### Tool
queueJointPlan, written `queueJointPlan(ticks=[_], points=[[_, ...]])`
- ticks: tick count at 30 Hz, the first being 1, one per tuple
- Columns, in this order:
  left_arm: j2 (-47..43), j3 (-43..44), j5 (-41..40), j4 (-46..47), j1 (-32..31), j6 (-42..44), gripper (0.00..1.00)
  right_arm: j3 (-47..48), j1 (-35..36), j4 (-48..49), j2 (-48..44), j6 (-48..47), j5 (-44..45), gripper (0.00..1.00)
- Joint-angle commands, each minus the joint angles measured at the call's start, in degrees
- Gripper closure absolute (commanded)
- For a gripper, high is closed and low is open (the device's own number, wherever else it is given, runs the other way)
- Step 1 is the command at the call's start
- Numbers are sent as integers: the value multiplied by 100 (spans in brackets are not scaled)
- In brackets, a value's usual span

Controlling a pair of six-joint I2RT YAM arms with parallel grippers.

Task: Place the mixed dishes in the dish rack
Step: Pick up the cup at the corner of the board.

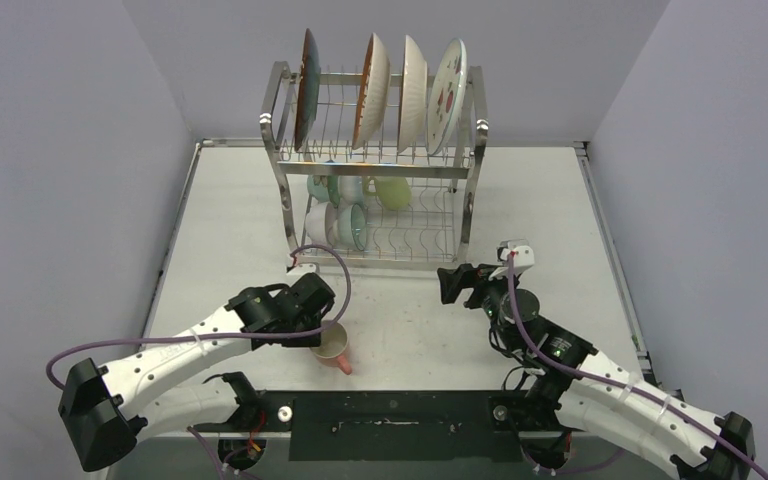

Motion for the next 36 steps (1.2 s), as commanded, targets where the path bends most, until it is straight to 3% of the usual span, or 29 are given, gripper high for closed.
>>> queueJointPlan(ticks=[1,10,17,22,29,36], points=[[17,-25,-78,142,-35,-89,76,-111,-5,12,-137,-44,160,0],[57,-106,129,424,-33,-87,100,-58,-5,-167,-235,-27,127,0],[-193,-84,410,845,56,-96,100,61,-5,-482,-560,-13,92,0],[-707,-111,1036,1442,496,-36,100,168,-5,-747,-898,67,-49,0],[-1493,-406,2101,2922,1340,-200,100,159,-6,-629,-1280,495,-513,0],[-1757,-736,2844,4492,1835,-858,100,36,-14,93,-1301,951,-1087,0]])
